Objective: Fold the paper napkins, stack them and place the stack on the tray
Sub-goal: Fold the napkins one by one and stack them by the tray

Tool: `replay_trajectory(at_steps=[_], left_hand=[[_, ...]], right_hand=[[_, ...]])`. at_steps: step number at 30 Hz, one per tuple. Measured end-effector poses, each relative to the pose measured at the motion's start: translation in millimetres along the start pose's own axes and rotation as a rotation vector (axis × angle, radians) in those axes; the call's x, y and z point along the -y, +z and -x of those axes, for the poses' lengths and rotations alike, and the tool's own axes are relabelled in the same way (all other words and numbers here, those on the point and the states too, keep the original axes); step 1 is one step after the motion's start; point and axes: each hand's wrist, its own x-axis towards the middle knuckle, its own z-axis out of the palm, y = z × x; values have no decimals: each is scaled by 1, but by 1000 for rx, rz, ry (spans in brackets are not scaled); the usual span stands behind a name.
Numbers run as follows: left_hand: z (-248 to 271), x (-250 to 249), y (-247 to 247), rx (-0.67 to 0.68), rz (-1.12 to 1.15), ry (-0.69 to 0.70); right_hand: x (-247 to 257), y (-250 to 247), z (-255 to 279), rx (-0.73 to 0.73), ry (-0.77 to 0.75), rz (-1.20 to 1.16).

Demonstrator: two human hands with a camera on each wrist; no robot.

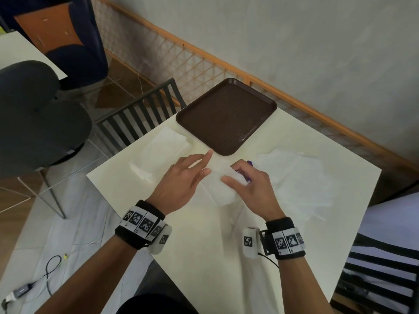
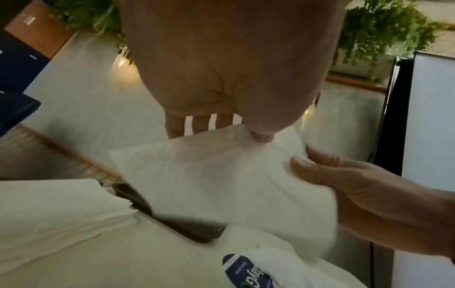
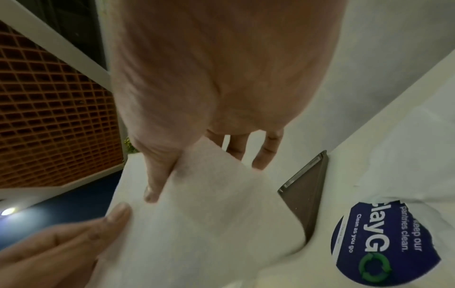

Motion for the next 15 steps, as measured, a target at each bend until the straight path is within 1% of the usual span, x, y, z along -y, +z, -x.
replay_trajectory(at_steps=[1, 3, 5, 6, 7, 8, 9, 11, 12, 13, 15], left_hand=[[-1, -3, -3, -2, 35, 15], [-3, -8, -7, -15, 115, 9], [-6, -13, -15, -64, 179, -39], [-8, -15, -19, -98, 201, -79], [-9, -16, -23, -129, 215, -116], [-10, -17, -28, -154, 234, -142], [-10, -17, -32, -177, 264, -160], [-9, -17, -37, -214, 319, -195], [-8, -18, -38, -224, 335, -214], [-8, -18, -37, -234, 348, -231], [-8, -20, -33, -265, 374, -254]], right_hand=[[1, 1, 3, 18, 14, -25], [0, 0, 7, 106, 98, -89], [-2, -5, 13, 239, 221, -80], [-4, -9, 16, 282, 260, -64], [-8, -13, 18, 286, 283, -70], [-10, -17, 19, 249, 288, -119], [-14, -21, 21, 174, 267, -225], [-16, -23, 24, -1, 222, -534], [-15, -22, 24, -35, 215, -647], [-15, -19, 23, -31, 210, -700], [-14, -11, 23, -10, 223, -665]])
